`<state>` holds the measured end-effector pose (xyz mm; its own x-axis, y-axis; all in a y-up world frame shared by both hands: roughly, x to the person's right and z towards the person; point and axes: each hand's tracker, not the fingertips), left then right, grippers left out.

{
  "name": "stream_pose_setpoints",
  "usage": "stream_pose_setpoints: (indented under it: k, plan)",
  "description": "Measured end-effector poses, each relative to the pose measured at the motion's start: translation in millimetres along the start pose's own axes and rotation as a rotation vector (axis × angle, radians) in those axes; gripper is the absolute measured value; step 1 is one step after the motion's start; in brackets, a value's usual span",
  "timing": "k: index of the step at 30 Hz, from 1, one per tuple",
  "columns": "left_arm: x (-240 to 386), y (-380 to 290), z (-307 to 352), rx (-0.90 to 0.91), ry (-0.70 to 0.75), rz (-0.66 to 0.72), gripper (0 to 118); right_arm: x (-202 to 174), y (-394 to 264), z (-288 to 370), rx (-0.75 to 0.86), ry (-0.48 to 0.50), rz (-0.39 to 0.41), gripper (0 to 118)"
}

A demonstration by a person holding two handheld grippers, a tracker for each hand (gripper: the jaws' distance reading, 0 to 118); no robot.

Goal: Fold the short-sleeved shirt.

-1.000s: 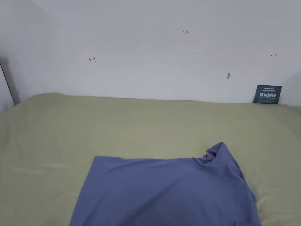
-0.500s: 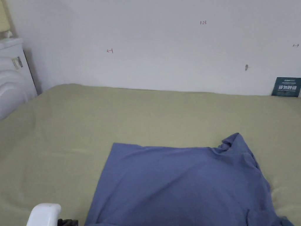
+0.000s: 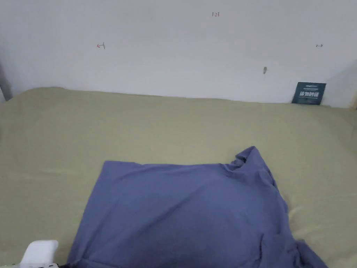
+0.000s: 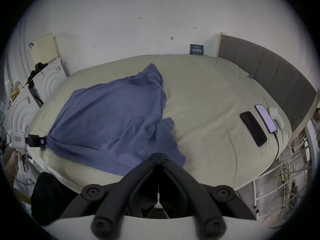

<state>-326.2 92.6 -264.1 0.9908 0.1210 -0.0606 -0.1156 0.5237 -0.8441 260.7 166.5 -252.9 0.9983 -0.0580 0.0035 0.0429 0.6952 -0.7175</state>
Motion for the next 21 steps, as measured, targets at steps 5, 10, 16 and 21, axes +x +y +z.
stream_pose_setpoints:
  k: [5,10,16,21]
  plan:
    - [11.8,-4.7,8.4,0.080,0.026,-0.033,10,20.0,-5.2,-22.9,-0.101,0.025,0.002,76]
    - [8.3,-3.5,13.1,0.081,0.007,-0.012,10,23.6,-15.6,-47.0,-0.122,0.047,-0.035,103]
    - [5.9,-10.0,8.5,0.077,0.008,-0.025,10,16.3,-22.4,-58.2,-0.127,-0.013,0.064,1]
    - [7.6,-10.6,13.0,0.101,0.018,-0.033,10,10.0,-11.1,-51.7,-0.076,-0.023,0.110,1]
